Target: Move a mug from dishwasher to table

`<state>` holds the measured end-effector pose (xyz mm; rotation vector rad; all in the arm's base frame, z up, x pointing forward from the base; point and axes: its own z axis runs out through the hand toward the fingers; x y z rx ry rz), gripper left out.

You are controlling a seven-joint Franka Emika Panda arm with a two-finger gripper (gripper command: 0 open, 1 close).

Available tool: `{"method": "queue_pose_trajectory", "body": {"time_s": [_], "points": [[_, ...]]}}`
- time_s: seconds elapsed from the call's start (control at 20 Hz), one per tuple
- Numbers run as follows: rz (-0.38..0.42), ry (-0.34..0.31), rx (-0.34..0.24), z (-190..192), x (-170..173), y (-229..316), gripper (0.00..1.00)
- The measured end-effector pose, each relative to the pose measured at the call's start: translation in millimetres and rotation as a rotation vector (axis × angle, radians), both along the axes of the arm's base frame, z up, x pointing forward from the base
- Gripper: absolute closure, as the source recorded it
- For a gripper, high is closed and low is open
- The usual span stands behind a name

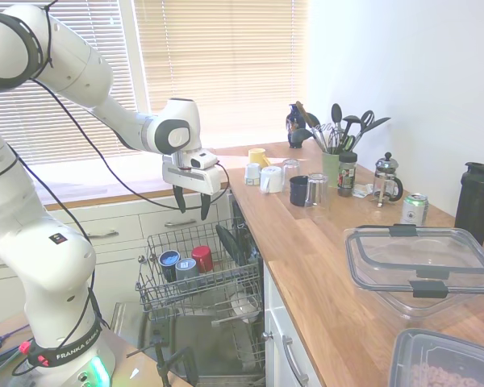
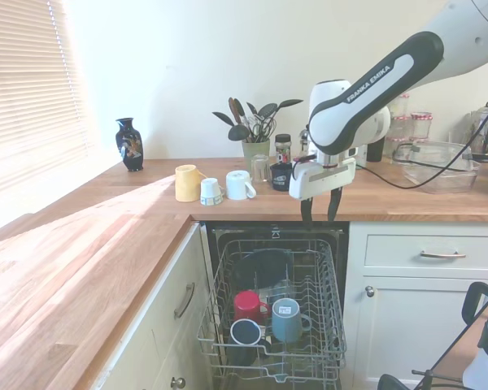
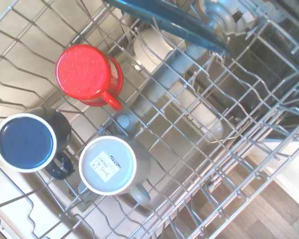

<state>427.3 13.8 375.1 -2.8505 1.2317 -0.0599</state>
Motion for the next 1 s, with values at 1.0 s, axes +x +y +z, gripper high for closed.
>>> {"method": "queue_pose_trajectory", "body": {"time_s": [1.0], "points": [[0.231, 0.027, -0.179, -130.7, -4.4, 56.4, 0.00]]}}
